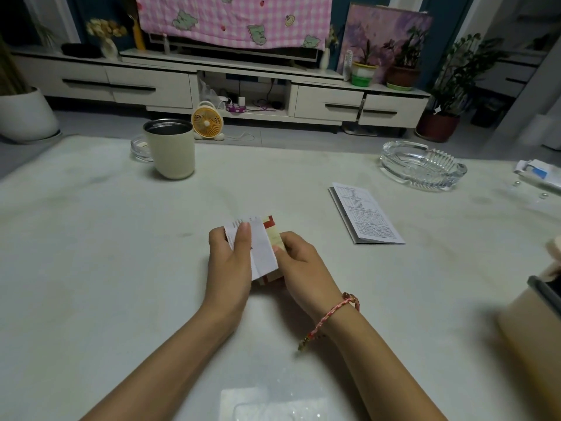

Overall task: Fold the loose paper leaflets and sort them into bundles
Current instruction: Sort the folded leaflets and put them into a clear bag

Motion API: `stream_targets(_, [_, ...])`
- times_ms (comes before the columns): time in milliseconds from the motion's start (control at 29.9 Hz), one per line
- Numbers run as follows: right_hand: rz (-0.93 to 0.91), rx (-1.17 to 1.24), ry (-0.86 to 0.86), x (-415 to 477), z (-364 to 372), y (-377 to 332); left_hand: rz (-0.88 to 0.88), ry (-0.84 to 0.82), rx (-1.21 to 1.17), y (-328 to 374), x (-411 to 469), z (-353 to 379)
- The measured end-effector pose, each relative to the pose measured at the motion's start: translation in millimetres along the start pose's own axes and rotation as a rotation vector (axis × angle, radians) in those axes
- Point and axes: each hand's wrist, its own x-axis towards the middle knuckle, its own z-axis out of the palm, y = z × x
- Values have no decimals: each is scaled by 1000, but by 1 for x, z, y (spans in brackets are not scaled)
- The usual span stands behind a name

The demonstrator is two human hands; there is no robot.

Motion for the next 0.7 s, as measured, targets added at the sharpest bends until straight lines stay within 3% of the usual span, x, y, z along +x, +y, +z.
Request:
stream_targets(167, [-38, 123, 119, -4, 2, -5, 167, 0, 55, -3, -3, -1])
stream_targets(335, [-97, 182, 86, -14, 24, -4, 278, -119, 131, -2, -9, -1])
stream_targets(469, [-220, -69, 184, -10, 10, 5, 279, -262, 173, -5, -12, -2])
stream_targets(569, [-221, -266, 150, -5, 1, 12, 260, -323, 220, -9, -9, -3])
stream_targets(703, [-179, -327, 100, -4, 2, 14, 265, -385, 299, -11, -6, -4])
